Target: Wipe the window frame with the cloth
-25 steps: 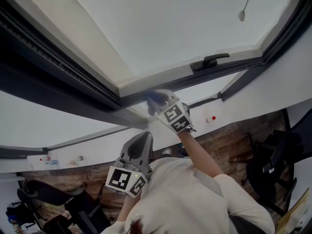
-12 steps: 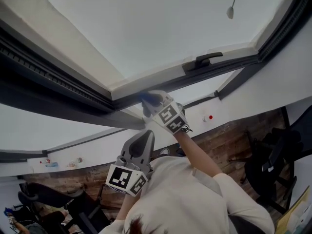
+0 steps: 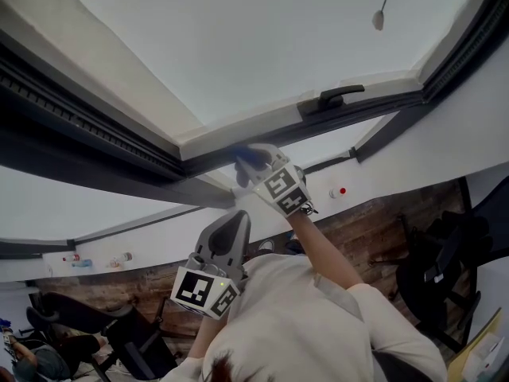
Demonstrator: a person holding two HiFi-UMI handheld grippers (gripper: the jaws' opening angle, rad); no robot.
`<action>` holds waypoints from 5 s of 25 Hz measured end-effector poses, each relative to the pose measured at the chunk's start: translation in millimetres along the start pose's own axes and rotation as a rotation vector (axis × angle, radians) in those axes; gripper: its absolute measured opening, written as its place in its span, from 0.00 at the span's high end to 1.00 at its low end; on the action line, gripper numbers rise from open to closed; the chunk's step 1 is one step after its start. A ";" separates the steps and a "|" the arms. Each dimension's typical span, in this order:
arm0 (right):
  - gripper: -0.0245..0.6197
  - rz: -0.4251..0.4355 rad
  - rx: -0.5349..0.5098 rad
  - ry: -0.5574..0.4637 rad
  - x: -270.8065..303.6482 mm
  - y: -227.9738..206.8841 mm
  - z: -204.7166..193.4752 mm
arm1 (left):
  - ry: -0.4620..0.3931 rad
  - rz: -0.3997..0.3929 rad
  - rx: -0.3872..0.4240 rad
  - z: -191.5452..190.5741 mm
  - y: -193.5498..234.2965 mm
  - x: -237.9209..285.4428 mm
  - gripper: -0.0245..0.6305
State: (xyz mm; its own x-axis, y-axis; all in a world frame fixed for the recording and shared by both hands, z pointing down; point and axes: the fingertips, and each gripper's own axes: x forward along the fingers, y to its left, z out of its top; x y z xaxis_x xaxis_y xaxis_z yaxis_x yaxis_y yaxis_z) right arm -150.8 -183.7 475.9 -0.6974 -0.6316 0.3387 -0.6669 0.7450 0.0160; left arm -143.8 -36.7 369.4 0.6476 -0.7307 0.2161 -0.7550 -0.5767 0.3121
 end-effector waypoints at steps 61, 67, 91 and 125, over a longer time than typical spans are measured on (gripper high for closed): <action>0.89 -0.191 0.054 -0.036 -81.8 -106.1 -25.1 | -0.011 -0.011 0.000 -22.1 -59.7 20.1 0.95; 0.89 -0.215 0.063 -0.034 -88.5 -113.5 -26.8 | -0.012 -0.009 -0.004 -22.8 -57.8 17.9 0.95; 0.89 -0.335 0.094 -0.019 -116.3 -150.8 -39.3 | -0.011 -0.015 -0.005 -20.9 -45.7 7.6 0.95; 0.89 -0.376 0.238 -0.064 -109.1 -92.9 -17.5 | 0.020 -0.089 -0.008 -14.3 -7.9 -23.8 0.95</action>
State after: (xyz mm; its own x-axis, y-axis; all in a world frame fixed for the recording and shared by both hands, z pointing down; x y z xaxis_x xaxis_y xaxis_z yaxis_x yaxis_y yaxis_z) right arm -8.2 -180.3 453.9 -0.4051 -0.8664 0.2919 -0.9136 0.3959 -0.0928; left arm -151.7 -9.5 375.0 0.7141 -0.6691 0.2060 -0.6935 -0.6359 0.3387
